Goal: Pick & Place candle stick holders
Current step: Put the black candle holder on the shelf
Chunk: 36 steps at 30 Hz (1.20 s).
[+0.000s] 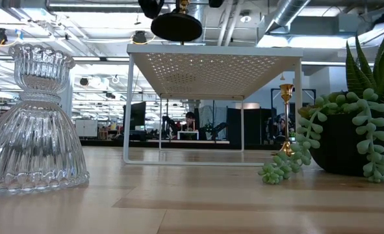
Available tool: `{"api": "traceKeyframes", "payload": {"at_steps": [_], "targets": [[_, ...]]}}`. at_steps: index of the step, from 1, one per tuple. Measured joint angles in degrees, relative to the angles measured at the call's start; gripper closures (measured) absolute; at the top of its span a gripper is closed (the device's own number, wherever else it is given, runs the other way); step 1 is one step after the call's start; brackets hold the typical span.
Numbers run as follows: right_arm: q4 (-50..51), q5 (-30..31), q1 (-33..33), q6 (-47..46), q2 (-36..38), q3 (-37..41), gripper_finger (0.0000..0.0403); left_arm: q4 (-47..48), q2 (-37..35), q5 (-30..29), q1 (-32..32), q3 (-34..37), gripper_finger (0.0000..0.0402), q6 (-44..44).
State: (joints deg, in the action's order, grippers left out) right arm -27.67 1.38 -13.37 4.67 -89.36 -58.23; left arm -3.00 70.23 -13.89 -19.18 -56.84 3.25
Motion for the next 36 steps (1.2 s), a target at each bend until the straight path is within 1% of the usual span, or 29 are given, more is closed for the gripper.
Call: {"api": "traceKeyframes", "payload": {"at_steps": [11, 20, 22, 26, 31, 36], "targets": [[1.2, 0.0, 0.0, 0.2, 0.9, 0.0, 0.0401, 2.2, -3.9, 0.3, -1.6, 0.0, 0.0370, 0.0], [8.1, 1.2, -0.1, 1.1, 5.4, 0.1, 0.0402, 3.5, -4.7, 0.0, -2.5, 0.0, 0.0369, 0.1], [10.0, 2.9, -0.1, 1.4, 6.7, 0.1, 0.0402, 4.1, -4.8, 1.5, -2.7, 0.0, 0.0369, 0.2], [14.6, 7.9, 0.0, 1.9, 9.3, 0.1, 0.0403, 4.2, -4.8, 1.4, -3.8, 0.0, 0.0369, 0.2], [20.3, 8.7, -0.1, 1.5, 13.6, 0.1, 0.0403, 4.2, -4.7, 1.0, -5.8, 0.0, 0.0369, 0.2], [26.9, 12.8, 0.3, 0.4, 18.3, 0.1, 0.0403, 4.2, -4.7, 0.8, -7.6, 0.0, 0.0369, 0.2]]}}
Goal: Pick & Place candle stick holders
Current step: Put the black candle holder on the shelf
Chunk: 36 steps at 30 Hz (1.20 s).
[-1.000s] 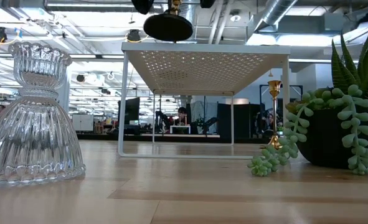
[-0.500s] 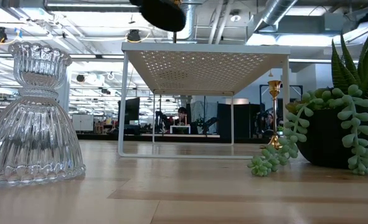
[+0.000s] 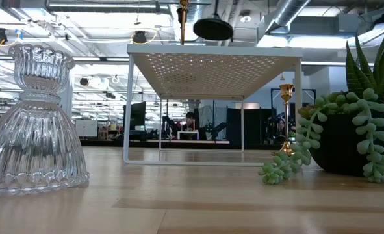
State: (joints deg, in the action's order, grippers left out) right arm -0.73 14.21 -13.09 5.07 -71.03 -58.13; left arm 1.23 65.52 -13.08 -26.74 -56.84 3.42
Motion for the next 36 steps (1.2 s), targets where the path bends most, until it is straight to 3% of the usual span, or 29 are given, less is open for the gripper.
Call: {"api": "traceKeyframes", "payload": {"at_steps": [8, 25, 36], "targets": [[7.7, -0.3, 6.5, -2.1, 4.9, 0.0, 0.0403, 0.0, 0.0, 0.0, -2.2, 0.0, 0.0376, -0.2], [5.2, -20.1, 30.4, -3.7, 2.7, -0.1, 0.0403, 0.3, 0.1, -0.2, -2.6, 0.0, 0.0376, -0.2], [5.6, -24.4, 34.2, -3.7, -4.1, -3.7, 0.0403, 0.4, 0.1, -0.2, -2.6, 0.0, 0.0376, -0.2]]}}
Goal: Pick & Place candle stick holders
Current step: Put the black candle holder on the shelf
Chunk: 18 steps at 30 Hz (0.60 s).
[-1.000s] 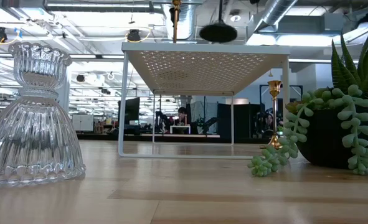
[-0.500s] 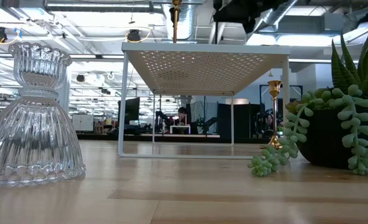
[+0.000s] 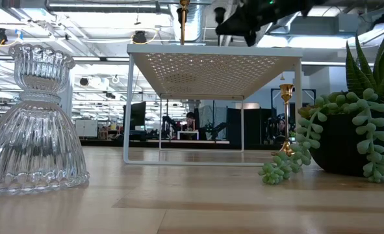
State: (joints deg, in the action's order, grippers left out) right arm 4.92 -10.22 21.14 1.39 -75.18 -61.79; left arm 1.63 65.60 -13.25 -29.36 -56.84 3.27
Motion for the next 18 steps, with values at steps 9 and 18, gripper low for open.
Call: {"api": "traceKeyframes", "payload": {"at_steps": [9, 18], "targets": [[3.4, 0.1, 2.2, 0.1, -3.9, -5.1, 0.0403, 0.1, 0.0, 0.0, 0.0, 0.0, 0.0376, 0.0], [6.6, 1.6, 3.4, 0.1, -3.9, -5.2, 0.0403, 0.4, 0.0, 0.0, 0.0, 0.0, 0.0376, 0.0]]}}
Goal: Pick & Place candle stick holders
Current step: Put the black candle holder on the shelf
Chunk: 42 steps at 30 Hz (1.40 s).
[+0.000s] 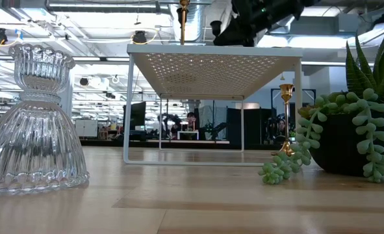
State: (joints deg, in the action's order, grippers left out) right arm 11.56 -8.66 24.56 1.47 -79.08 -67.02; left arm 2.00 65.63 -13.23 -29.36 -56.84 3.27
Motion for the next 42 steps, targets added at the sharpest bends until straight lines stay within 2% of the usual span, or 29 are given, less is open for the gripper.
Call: {"api": "traceKeyframes", "payload": {"at_steps": [15, 23, 42], "targets": [[-1.8, -0.4, 0.0, 0.2, -4.7, -0.3, 0.0403, 0.1, 0.0, 0.0, 0.0, 0.0, 0.0376, 0.0], [-1.5, -0.4, -0.2, 0.1, -4.6, -0.2, 0.0401, 0.2, 0.0, 0.0, 0.0, 0.0, 0.0376, 0.0], [3.7, 0.0, -0.4, 0.4, -2.4, 0.2, 0.0298, 0.2, 0.0, 0.0, 0.0, 0.0, 0.0376, 0.0]]}}
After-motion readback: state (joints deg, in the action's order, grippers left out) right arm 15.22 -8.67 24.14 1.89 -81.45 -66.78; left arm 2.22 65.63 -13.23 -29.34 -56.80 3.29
